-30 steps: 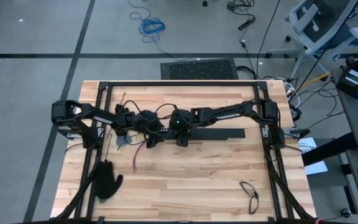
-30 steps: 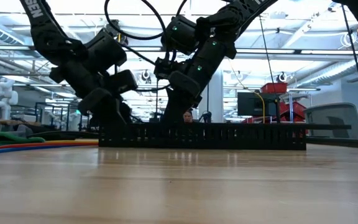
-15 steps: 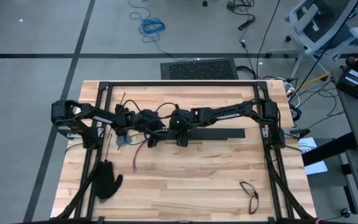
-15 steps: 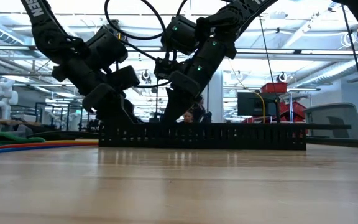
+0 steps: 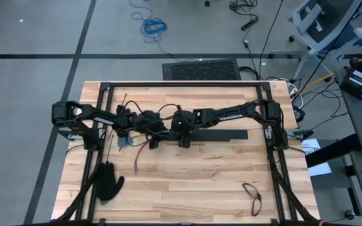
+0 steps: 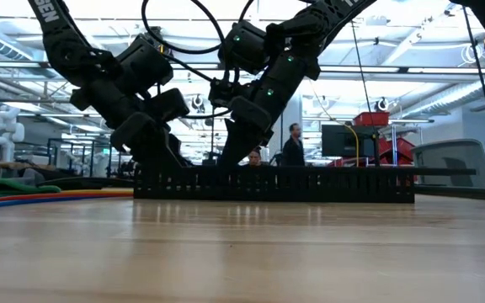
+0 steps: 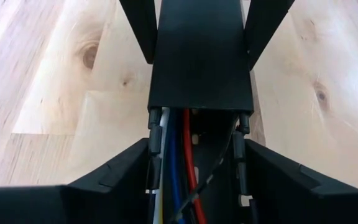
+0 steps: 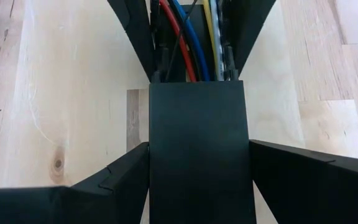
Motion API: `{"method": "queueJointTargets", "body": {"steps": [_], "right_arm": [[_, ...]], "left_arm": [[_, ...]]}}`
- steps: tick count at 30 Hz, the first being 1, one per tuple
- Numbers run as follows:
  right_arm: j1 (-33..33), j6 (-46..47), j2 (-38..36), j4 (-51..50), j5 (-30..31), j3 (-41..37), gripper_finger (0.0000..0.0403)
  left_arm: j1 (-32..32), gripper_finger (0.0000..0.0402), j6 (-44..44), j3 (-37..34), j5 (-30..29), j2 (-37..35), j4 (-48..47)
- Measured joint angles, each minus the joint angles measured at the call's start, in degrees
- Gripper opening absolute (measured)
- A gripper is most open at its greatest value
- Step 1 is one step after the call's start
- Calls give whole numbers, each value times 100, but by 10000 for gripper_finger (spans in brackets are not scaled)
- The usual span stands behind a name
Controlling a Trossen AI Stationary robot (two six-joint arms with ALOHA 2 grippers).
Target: Ziptie cables
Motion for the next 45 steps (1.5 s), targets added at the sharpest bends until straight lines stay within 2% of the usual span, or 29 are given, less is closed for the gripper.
{"method": "queueJointTargets", "body": {"steps": [9,21,45], "right_arm": [[0,0,0,11,-2,-1,247],[-2,-27,33,543,-1,-22,247],[-2,39,9,503,-26,-15,247]], "left_arm": [[2,226,0,2,71,0,6],[0,226,20,0,-87,0,119],[-52,226,-23,33,-166,2,233]]}}
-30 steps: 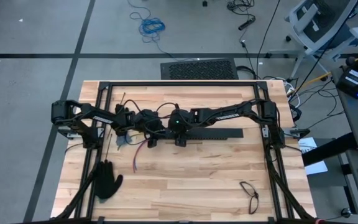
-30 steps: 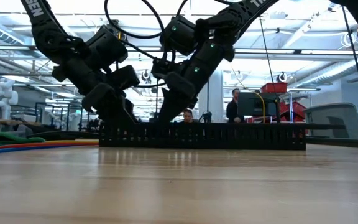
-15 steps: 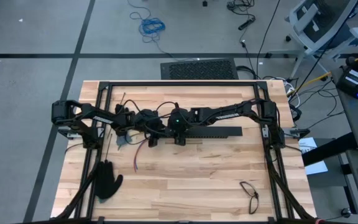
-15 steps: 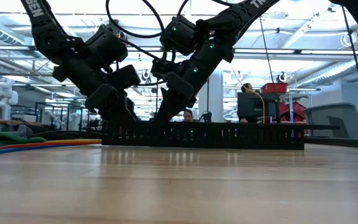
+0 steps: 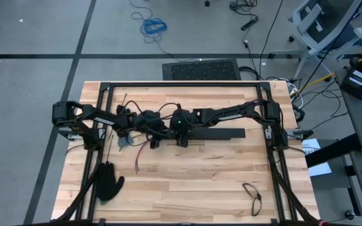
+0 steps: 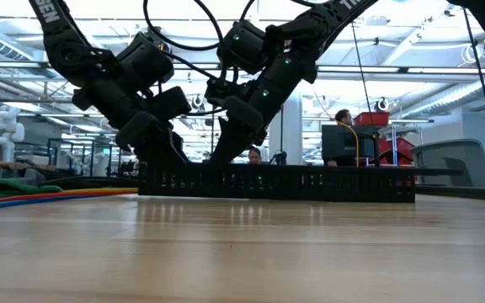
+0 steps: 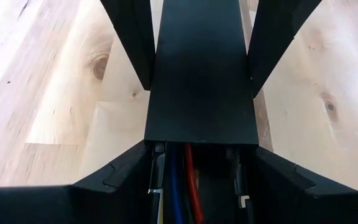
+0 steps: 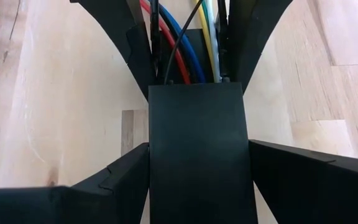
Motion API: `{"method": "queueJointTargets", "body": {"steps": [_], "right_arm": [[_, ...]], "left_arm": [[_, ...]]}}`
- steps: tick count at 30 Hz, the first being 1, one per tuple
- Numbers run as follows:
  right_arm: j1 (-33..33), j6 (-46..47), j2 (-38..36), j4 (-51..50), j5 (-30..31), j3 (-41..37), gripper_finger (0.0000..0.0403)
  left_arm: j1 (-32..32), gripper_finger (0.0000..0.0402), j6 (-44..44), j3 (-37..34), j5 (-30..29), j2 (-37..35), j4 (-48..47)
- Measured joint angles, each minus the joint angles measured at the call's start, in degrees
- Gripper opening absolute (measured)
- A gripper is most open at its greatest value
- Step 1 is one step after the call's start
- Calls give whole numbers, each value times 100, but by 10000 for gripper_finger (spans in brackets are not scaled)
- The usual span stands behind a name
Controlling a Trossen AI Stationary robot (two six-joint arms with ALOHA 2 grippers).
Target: Ziptie cables
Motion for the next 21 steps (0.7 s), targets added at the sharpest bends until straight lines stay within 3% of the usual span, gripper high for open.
{"method": "queueJointTargets", "body": {"steps": [7,13,18,21], "right_arm": [[7,40,53,12,-28,12,247],[24,9,79,68,-52,15,247],[22,4,88,99,1,15,247],[16,15,90,118,80,18,247]], "left_arm": [[10,236,-24,7,293,2,-47],[41,296,-1,22,372,9,-84],[42,362,358,54,-30,-10,-266],[32,393,686,72,-564,-23,-344]]}}
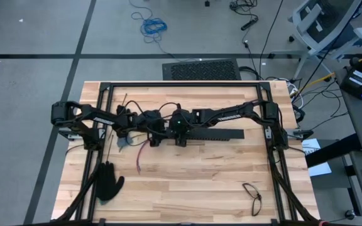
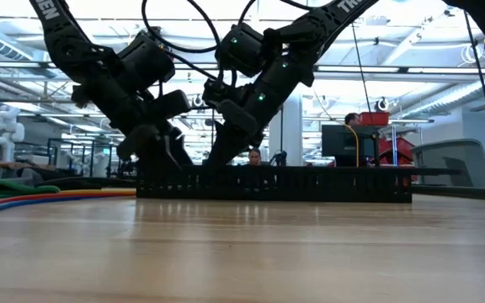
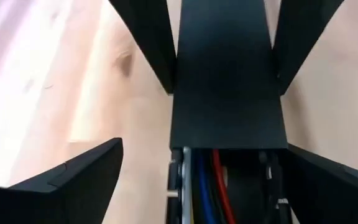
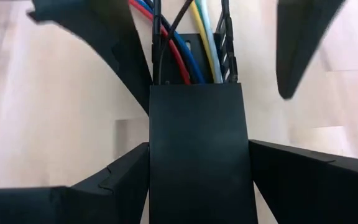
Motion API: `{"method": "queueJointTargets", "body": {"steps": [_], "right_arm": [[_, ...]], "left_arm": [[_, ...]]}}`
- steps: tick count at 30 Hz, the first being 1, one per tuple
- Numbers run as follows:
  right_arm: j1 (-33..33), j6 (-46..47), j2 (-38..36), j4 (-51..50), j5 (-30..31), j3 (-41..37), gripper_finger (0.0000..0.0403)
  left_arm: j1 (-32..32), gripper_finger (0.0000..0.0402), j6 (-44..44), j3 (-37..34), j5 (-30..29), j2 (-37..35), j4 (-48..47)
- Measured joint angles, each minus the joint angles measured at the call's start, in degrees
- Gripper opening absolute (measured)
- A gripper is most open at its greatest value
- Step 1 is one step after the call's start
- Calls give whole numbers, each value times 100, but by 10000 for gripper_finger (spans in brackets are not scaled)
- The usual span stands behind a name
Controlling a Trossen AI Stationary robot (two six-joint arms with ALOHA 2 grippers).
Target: Ziptie cables
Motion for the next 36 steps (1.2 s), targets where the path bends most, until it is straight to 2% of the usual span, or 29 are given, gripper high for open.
{"method": "queueJointTargets", "body": {"steps": [3,7,10,14,16,25,36], "right_arm": [[-19,10,9,31,45,8,247],[6,1,9,-17,-57,8,247],[6,-4,8,-21,-95,8,247],[14,-8,8,-31,-89,8,247],[13,-8,8,-41,-85,8,247],[23,-8,4,-57,-84,8,247],[23,-8,2,-61,-80,2,247]], "left_arm": [[8,392,169,0,-237,-179,-294],[11,385,203,-13,535,-718,-873],[20,384,219,-28,627,-1110,-1512],[47,384,279,-108,1013,-1418,-1445],[112,384,462,-199,1171,-1405,-1408],[355,384,509,-317,1179,-651,-1169],[335,384,45,-315,1078,-620,-857]]}}
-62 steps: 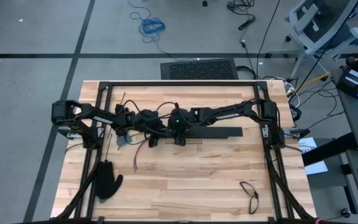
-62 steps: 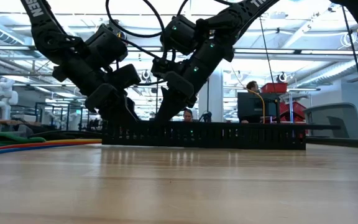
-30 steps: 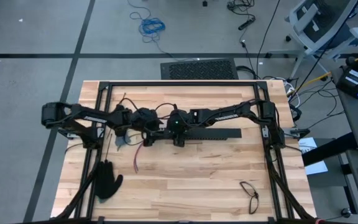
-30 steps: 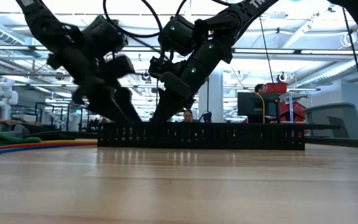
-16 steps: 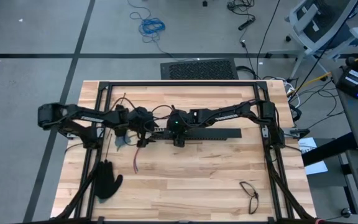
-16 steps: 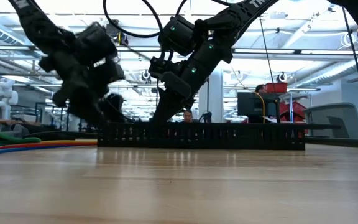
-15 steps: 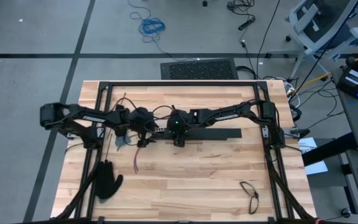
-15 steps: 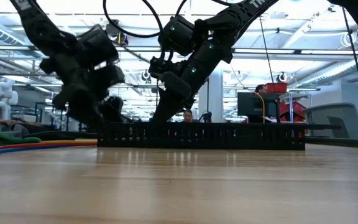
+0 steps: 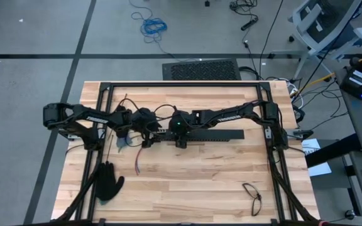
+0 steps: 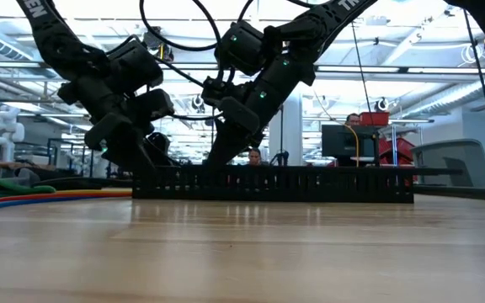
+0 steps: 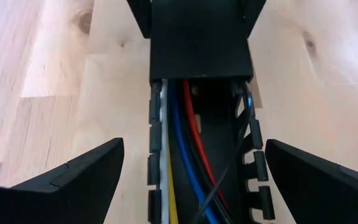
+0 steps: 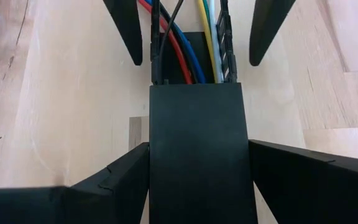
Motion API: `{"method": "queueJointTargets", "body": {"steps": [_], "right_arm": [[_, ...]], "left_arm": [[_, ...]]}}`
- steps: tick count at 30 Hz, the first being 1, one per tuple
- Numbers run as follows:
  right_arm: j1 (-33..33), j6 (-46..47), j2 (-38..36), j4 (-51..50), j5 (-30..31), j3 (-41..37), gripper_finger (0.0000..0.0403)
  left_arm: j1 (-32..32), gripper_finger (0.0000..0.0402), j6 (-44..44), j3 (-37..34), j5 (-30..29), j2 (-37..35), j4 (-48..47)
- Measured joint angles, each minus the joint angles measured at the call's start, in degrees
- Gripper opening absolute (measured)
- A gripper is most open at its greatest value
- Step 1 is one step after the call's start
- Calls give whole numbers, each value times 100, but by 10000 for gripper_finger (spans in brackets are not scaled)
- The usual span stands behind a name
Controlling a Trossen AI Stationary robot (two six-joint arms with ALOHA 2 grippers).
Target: Ziptie cables
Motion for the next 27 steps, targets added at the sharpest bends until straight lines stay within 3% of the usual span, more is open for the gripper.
{"method": "queueJointTargets", "body": {"steps": [18,27], "right_arm": [[0,20,-2,-9,11,-4,247],[-2,35,-2,-11,33,-4,247]], "left_arm": [[146,381,-304,0,-22,0,241],[175,330,-458,0,113,0,266]]}}
